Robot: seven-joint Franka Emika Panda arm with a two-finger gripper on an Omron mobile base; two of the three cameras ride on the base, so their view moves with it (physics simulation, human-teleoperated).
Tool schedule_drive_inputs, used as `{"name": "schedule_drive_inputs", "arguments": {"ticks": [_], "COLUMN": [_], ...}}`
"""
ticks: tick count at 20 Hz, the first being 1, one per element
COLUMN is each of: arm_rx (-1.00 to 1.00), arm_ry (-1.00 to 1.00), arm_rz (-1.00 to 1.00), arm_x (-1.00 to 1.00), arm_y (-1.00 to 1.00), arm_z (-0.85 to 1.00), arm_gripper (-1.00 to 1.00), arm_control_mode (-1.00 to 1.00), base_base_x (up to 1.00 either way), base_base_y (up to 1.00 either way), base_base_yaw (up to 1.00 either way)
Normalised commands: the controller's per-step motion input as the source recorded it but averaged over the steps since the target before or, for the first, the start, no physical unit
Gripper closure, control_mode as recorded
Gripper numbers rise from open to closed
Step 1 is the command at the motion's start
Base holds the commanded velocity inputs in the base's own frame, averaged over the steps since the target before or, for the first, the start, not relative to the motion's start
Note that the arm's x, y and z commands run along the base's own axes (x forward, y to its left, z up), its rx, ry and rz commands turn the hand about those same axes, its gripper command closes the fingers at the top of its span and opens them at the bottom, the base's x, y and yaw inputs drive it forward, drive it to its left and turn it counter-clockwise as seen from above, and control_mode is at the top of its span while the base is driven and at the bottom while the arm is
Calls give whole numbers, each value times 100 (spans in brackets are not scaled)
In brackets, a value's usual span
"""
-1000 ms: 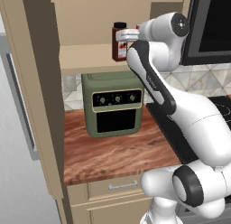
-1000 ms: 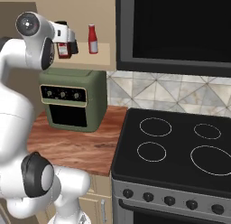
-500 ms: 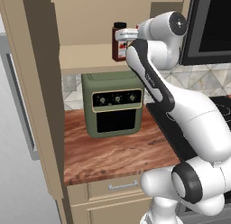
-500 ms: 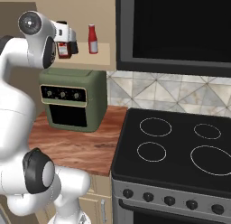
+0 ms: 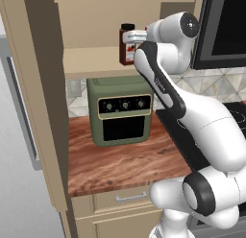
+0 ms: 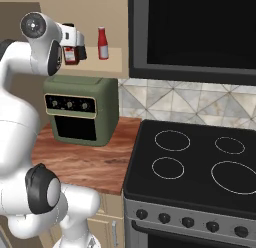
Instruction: Collect the paprika, ketchup, and shaker from the cabinet and place them next to the stove.
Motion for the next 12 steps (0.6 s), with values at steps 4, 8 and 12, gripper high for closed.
{"name": "schedule_drive_inputs", "arguments": {"ticks": [4, 8, 12], "arm_rx": [0, 0, 0], "arm_ry": [0, 1, 1], "arm_rz": [0, 0, 0], "arm_x": [5, 11, 7], "arm_y": [0, 0, 0], "arm_z": [0, 0, 0], "arm_gripper": [-100, -100, -100], "arm_control_mode": [-100, -100, -100], "base_base_x": [0, 0, 0], "base_base_y": [0, 0, 0], "base_base_yaw": [0, 0, 0]}}
